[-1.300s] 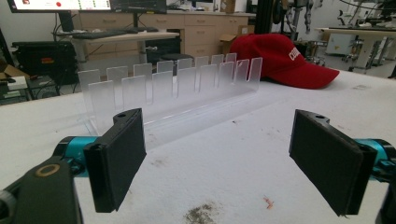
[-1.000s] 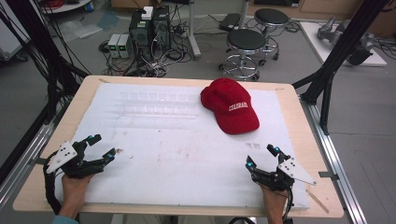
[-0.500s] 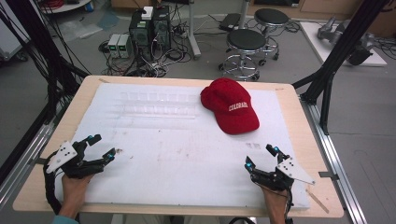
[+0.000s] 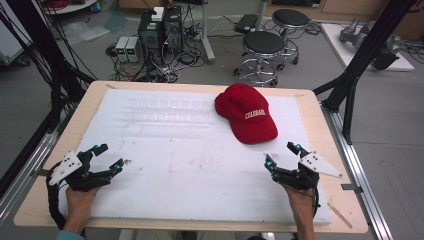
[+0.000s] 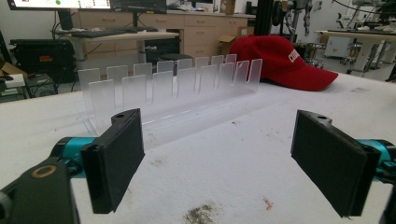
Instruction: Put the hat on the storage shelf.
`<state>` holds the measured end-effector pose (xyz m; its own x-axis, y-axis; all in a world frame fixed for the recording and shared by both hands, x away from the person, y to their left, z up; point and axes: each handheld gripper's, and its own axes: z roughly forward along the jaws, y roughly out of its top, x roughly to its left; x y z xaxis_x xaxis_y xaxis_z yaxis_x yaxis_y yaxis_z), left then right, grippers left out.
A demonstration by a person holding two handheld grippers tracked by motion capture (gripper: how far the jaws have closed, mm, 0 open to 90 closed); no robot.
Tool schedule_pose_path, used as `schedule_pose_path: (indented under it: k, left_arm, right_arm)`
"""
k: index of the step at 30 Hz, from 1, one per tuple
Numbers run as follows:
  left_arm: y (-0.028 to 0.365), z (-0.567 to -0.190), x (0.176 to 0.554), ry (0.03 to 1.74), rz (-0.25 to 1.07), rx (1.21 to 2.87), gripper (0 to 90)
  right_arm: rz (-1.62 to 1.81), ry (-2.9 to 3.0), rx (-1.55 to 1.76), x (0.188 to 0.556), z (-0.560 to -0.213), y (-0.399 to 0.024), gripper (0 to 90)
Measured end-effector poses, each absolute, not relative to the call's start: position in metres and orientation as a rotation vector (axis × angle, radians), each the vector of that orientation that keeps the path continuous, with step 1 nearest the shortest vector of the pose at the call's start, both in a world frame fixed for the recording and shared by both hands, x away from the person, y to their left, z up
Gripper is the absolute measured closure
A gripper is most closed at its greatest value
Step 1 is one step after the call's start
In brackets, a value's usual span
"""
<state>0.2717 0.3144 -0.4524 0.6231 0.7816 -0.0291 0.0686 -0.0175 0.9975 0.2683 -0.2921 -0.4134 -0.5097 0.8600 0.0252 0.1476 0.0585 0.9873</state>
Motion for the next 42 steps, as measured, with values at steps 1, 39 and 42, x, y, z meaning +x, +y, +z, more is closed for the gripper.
schedule_pose_path:
  k: [1,39,42]
  left_arm:
    - [0.315,-0.452,0.272,0.748,0.660,1.500,17.1]
    - [0.313,-0.452,0.271,0.729,0.667,1.511,17.1]
    - [0.313,-0.452,0.271,0.727,0.669,1.516,17.1]
  right_arm:
    - [1.496,1.740,1.010,0.272,-0.409,-0.292,9.6]
    - [1.221,2.070,1.172,0.467,-0.334,-0.250,9.6]
    - [1.162,2.105,1.181,0.481,-0.332,-0.250,9.6]
